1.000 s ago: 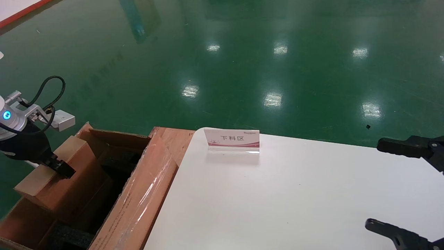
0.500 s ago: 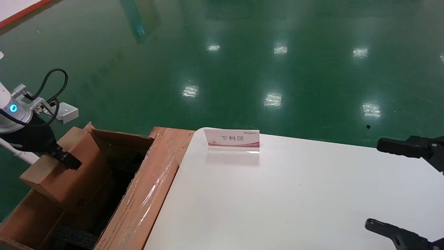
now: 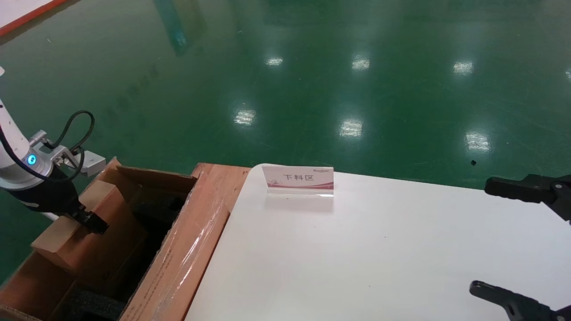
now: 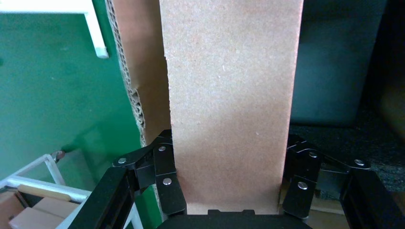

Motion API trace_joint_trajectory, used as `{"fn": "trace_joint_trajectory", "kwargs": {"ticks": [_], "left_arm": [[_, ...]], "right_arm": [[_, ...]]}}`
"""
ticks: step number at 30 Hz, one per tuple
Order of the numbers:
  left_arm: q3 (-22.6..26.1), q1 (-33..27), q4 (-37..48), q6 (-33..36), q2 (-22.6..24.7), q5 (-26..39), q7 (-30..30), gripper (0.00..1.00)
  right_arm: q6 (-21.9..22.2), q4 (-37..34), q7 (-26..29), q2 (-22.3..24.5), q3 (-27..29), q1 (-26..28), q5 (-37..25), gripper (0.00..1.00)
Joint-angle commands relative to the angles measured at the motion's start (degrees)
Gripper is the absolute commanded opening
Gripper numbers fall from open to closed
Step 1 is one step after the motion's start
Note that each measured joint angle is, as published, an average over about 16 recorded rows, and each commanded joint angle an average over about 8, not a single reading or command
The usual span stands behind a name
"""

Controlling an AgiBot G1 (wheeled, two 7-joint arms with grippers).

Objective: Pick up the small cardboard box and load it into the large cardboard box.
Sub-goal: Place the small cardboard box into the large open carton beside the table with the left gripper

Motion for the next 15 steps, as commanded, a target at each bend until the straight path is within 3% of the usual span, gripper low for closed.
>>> {"fn": "trace_joint_trajectory", "kwargs": {"ticks": [1, 2, 9, 10, 15], "left_arm": [[-0.09, 1.03, 0.66, -0.28, 0.1, -0.37, 0.17, 0.0], [-0.14, 1.29, 0.92, -0.31, 0.16, -0.51, 0.3, 0.05], [-0.46, 2.34, 2.14, -0.4, 0.42, -1.15, 1.1, 0.92], [-0.49, 2.42, 2.23, -0.41, 0.44, -1.2, 1.15, 1.0], [-0.5, 2.42, 2.25, -0.43, 0.45, -1.25, 1.13, 1.0]], "right_arm": [[0.0, 0.0, 0.0, 0.0, -0.01, 0.0, 0.0, 1.0], [0.0, 0.0, 0.0, 0.0, -0.01, 0.0, 0.01, 1.0], [0.02, -0.01, -0.01, 0.02, -0.02, -0.01, 0.02, 1.0], [0.02, -0.01, -0.01, 0.02, -0.02, -0.01, 0.02, 1.0], [0.02, -0.01, -0.01, 0.02, -0.02, -0.01, 0.02, 1.0]]}}
